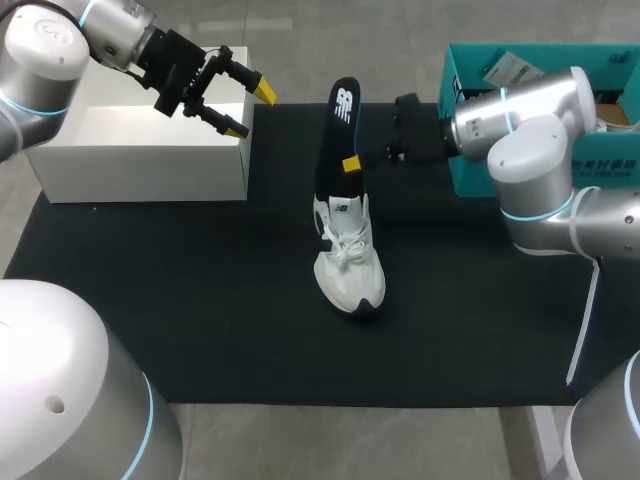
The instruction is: Take the shoe out of the shoebox, open the shoe tongue, remove and reinsert the insole, then place the shoe into the shoebox
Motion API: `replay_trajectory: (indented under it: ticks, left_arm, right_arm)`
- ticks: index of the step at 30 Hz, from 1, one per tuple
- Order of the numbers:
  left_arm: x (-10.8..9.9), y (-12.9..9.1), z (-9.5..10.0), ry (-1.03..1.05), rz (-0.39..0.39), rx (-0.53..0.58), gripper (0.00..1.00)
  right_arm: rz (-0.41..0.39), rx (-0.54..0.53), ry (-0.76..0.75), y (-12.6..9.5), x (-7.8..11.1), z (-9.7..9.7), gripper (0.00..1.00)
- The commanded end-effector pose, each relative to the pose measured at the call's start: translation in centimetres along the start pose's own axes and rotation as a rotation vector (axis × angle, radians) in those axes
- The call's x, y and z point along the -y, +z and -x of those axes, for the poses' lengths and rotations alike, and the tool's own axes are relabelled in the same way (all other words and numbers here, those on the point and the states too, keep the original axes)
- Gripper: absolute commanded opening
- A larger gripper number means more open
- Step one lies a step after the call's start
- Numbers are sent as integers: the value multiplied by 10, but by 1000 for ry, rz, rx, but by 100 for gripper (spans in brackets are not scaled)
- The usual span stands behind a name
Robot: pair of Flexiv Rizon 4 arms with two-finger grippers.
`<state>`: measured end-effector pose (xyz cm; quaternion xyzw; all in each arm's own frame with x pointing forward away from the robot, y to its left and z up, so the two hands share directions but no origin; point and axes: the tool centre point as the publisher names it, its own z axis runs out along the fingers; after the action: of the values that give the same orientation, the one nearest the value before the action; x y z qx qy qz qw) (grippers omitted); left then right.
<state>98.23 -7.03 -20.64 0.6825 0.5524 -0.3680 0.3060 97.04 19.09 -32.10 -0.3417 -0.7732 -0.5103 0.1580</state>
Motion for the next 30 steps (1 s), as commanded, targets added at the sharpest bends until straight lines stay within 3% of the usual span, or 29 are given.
replay_trajectory:
  ticks: [1,15,30]
  left_arm:
    - [1,0,0,1,3,-3,100]
    - [1,0,0,1,3,-3,100]
    - [1,0,0,1,3,-3,100]
  right_arm:
    - [-17,7,-5,7,6,0,0]
    - [-91,17,15,6,24,3,0]
    - [-153,-29,64,19,45,-9,0]
